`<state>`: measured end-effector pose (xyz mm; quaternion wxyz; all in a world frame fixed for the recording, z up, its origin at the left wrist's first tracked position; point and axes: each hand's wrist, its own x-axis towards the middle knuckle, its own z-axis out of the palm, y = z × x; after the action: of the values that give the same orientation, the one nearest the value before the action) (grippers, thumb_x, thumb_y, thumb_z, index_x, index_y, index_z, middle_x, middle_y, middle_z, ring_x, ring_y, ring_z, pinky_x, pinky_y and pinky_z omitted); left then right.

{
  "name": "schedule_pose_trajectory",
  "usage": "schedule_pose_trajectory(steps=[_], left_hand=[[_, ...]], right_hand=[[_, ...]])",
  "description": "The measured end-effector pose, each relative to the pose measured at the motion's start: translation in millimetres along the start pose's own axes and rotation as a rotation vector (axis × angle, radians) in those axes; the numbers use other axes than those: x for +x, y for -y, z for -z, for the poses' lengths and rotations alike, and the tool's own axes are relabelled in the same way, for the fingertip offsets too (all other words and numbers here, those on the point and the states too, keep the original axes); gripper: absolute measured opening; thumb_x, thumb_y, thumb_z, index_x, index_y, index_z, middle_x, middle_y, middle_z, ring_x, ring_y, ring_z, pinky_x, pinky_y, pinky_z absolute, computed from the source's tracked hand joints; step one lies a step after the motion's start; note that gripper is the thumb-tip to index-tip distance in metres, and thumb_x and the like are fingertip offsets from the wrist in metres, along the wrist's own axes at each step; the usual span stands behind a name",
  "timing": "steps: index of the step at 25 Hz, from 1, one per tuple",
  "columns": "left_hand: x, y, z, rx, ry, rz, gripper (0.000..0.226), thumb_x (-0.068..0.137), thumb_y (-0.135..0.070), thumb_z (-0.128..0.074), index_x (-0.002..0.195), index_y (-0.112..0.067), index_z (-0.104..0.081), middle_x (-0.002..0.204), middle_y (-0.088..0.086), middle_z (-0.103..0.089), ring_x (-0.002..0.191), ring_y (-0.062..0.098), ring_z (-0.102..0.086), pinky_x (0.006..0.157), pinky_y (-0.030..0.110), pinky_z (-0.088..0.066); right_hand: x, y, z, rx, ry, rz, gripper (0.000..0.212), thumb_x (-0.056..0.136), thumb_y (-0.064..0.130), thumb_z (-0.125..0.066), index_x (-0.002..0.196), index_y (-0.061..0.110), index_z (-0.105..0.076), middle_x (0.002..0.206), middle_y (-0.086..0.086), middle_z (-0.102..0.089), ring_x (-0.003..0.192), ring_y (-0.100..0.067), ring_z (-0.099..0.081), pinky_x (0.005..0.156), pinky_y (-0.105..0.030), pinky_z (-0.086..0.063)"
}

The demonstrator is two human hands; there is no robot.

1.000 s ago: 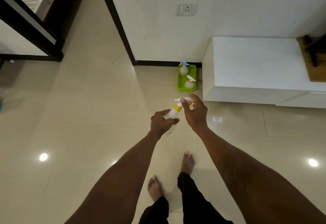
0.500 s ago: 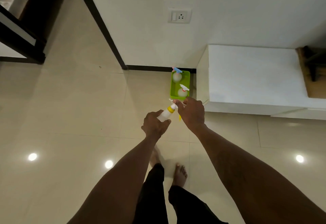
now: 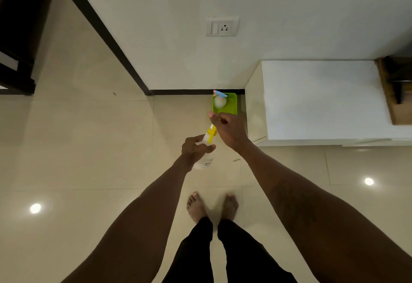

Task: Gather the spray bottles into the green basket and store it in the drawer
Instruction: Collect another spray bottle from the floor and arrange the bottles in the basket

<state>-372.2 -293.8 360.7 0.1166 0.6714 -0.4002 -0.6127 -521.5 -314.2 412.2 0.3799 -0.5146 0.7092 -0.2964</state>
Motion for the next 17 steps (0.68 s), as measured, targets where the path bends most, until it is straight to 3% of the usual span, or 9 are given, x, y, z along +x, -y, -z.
schedule_pose_trajectory(steps=[3, 5, 6, 8, 11, 15, 17], left_hand=[[17.9, -17.1, 13.2, -0.016, 0.17, -0.005, 0.044, 0.077, -0.024, -0.081, 0.119, -0.033, -0.072, 0.115, 0.002, -0.072, 0.113, 0.029, -0.064, 0.102, 0.045, -0.049], [27.8, -24.9, 15.6, 0.006, 0.235, 0.042, 0.045, 0.078, -0.024, -0.081, 0.122, -0.029, -0.07, 0.121, 0.004, -0.068, 0.117, 0.03, -0.061, 0.104, 0.046, -0.047], [32.6, -28.8, 15.0, 0.017, 0.254, 0.045, 0.043, 0.078, -0.024, -0.081, 0.12, -0.028, -0.071, 0.122, 0.005, -0.069, 0.115, 0.029, -0.062, 0.105, 0.047, -0.047], [43.0, -37.7, 11.0, 0.016, 0.294, 0.018, 0.033, 0.079, -0.023, -0.079, 0.111, -0.03, -0.075, 0.112, 0.002, -0.074, 0.106, 0.024, -0.066, 0.097, 0.042, -0.051], [57.5, -53.0, -0.1, 0.006, 0.337, 0.015, 0.028, 0.08, -0.021, -0.078, 0.106, -0.03, -0.076, 0.104, -0.001, -0.076, 0.098, 0.018, -0.068, 0.079, 0.033, -0.052], [89.7, -59.3, -34.3, 0.126, 0.17, -0.045, 0.036, 0.072, -0.031, -0.083, 0.107, -0.029, -0.075, 0.112, 0.001, -0.073, 0.112, 0.026, -0.064, 0.094, 0.039, -0.052], [104.0, -58.1, -54.8, 0.163, 0.022, -0.001, 0.054, 0.069, -0.038, -0.085, 0.119, -0.024, -0.07, 0.126, 0.002, -0.066, 0.121, 0.025, -0.059, 0.101, 0.04, -0.051]], right_hand=[[12.4, -8.6, 4.4, -0.062, 0.084, 0.168, 0.04, 0.094, 0.048, -0.048, 0.105, 0.021, -0.075, 0.095, 0.003, -0.055, 0.088, 0.001, -0.051, 0.079, -0.019, -0.041], [27.6, -17.8, 12.1, -0.229, 0.117, 0.266, 0.041, 0.096, 0.05, -0.048, 0.103, 0.019, -0.073, 0.115, -0.004, -0.056, 0.108, -0.013, -0.053, 0.09, -0.027, -0.043], [35.0, -18.6, 15.0, -0.294, 0.149, 0.299, 0.042, 0.097, 0.054, -0.046, 0.097, 0.019, -0.07, 0.111, -0.002, -0.061, 0.106, -0.016, -0.056, 0.09, -0.032, -0.046], [52.1, -15.5, 16.6, -0.349, 0.223, 0.302, 0.049, 0.098, 0.06, -0.038, 0.087, 0.017, -0.059, 0.083, 0.0, -0.063, 0.081, -0.017, -0.058, 0.072, -0.035, -0.048], [81.0, -18.0, 17.2, -0.471, 0.201, 0.351, 0.055, 0.098, 0.063, -0.03, 0.079, 0.017, -0.053, 0.068, 0.0, -0.057, 0.066, -0.019, -0.054, 0.059, -0.029, -0.039], [107.7, -36.9, 24.3, -0.661, 0.008, 0.379, 0.059, 0.096, 0.065, -0.035, 0.064, 0.018, -0.051, 0.056, -0.001, -0.055, 0.053, -0.021, -0.055, 0.051, -0.027, -0.041], [122.0, -45.7, 20.2, -0.713, -0.037, 0.288, 0.063, 0.093, 0.07, -0.035, 0.063, 0.018, -0.054, 0.053, -0.002, -0.056, 0.05, -0.021, -0.054, 0.05, -0.025, -0.041]])
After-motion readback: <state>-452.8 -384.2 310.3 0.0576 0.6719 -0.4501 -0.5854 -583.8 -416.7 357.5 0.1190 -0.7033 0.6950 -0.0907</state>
